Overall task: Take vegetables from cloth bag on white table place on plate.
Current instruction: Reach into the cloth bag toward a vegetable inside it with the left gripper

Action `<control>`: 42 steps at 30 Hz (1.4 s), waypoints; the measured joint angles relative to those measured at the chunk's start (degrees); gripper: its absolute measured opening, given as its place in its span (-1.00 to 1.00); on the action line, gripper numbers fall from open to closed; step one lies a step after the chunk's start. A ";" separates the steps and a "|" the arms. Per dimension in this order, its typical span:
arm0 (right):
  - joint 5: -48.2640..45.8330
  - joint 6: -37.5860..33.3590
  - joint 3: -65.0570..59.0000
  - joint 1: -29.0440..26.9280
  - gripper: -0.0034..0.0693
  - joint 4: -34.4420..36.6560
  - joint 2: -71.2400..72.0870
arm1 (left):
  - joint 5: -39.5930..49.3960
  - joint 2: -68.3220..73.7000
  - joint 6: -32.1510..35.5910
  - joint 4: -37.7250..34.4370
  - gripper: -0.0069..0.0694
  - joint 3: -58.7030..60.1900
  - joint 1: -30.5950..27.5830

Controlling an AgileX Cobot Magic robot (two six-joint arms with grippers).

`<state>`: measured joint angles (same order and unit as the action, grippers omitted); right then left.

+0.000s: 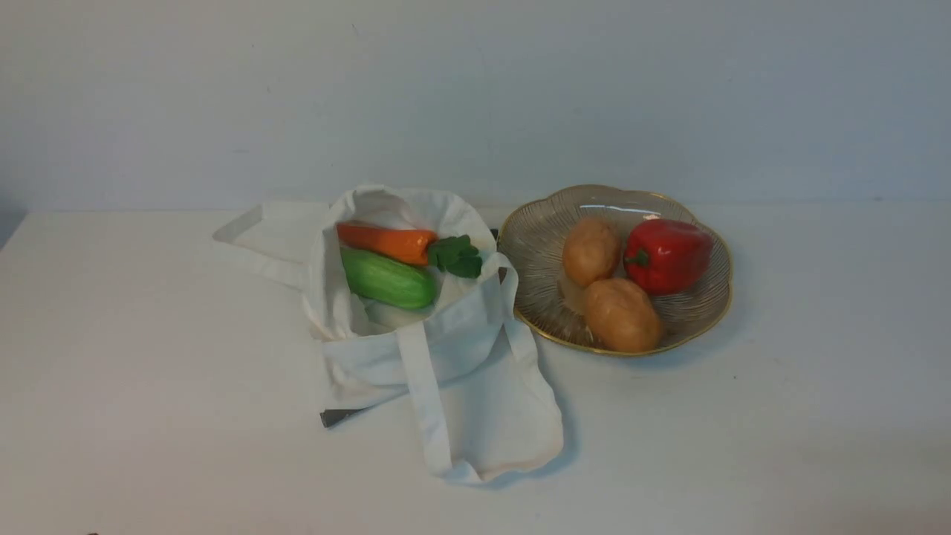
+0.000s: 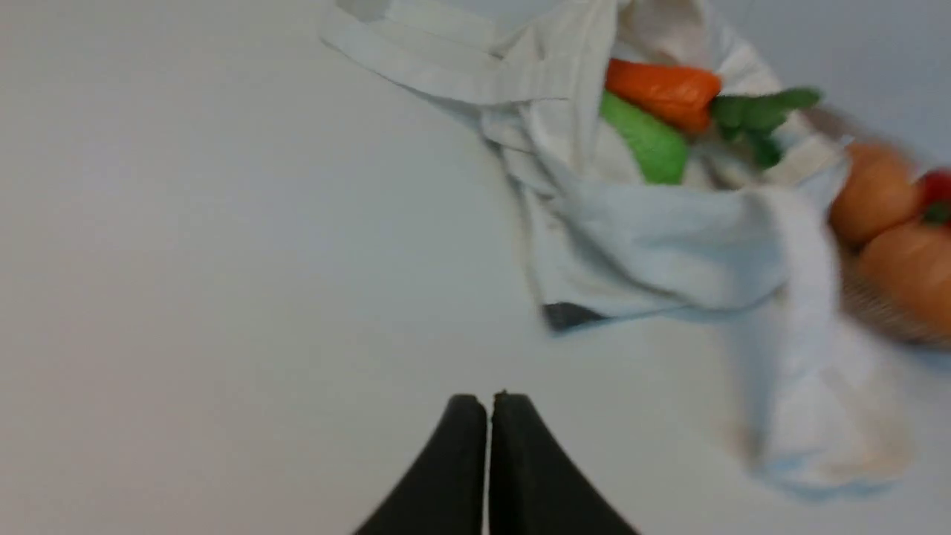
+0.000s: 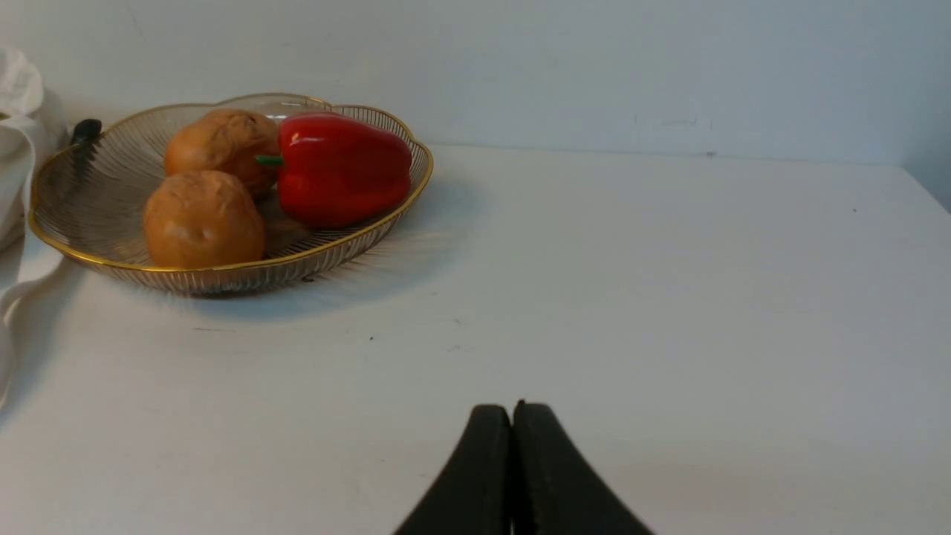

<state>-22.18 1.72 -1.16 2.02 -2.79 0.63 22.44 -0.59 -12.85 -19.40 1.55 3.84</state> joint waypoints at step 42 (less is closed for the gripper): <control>0.00 0.00 0.00 0.00 -0.95 0.00 0.00 | 40.77 71.64 24.49 -4.89 -0.79 -58.66 0.34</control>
<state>-22.18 1.72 -1.16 2.02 -2.79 0.63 63.21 71.06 11.63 -24.29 -57.11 4.18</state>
